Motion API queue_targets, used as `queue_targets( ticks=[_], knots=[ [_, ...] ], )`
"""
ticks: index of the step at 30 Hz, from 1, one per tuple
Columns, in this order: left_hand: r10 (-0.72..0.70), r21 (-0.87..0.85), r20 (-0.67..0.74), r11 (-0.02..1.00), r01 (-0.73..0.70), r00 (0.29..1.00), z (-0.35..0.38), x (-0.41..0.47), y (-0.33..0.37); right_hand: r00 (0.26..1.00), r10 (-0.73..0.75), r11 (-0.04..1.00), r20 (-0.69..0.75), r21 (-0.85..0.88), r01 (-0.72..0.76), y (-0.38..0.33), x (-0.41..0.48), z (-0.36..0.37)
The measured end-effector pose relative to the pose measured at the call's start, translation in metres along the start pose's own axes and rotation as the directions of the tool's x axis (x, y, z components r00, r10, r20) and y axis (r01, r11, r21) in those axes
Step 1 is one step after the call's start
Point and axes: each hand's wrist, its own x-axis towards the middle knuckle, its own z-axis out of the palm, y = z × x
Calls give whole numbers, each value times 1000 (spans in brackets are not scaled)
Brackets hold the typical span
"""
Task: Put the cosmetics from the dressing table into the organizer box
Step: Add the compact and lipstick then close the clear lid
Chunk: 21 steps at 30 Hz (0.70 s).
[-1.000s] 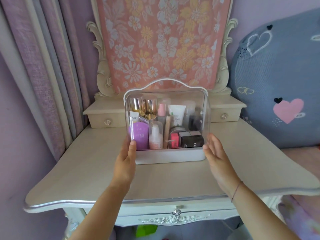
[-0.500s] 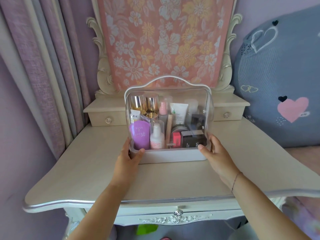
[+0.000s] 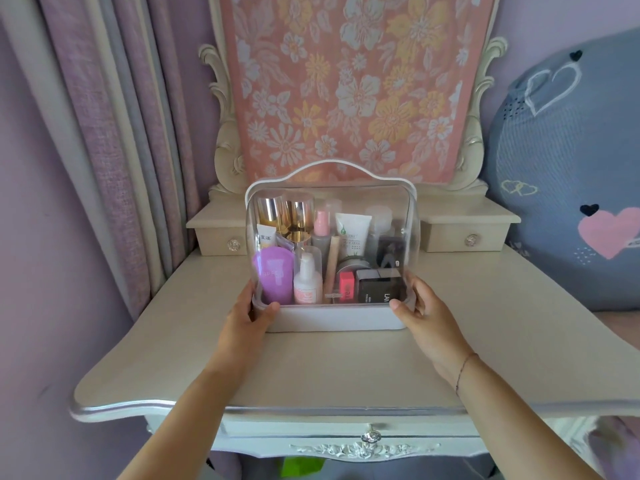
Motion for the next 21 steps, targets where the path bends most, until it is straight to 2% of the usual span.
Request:
queue_targets(
  ticks=[6,15,18,21],
  knots=[
    [56,19,-4,998,-56,998,-48,10,-16,999,-6,1000,46,-22,7,-7,7,44],
    [13,88,-3,996,-13,1000,-123,31,-38,995,-5,999,97,-37,8,-25,21,117],
    [-36,65,-21,997,38,999,-140,39,-47,994,-3,999,109,-43,7,-29,25,135],
    [-24,15,-23,1000,24,999,-152,43,-53,992,3,999,123,-40,2,-32,29,149]
  ],
)
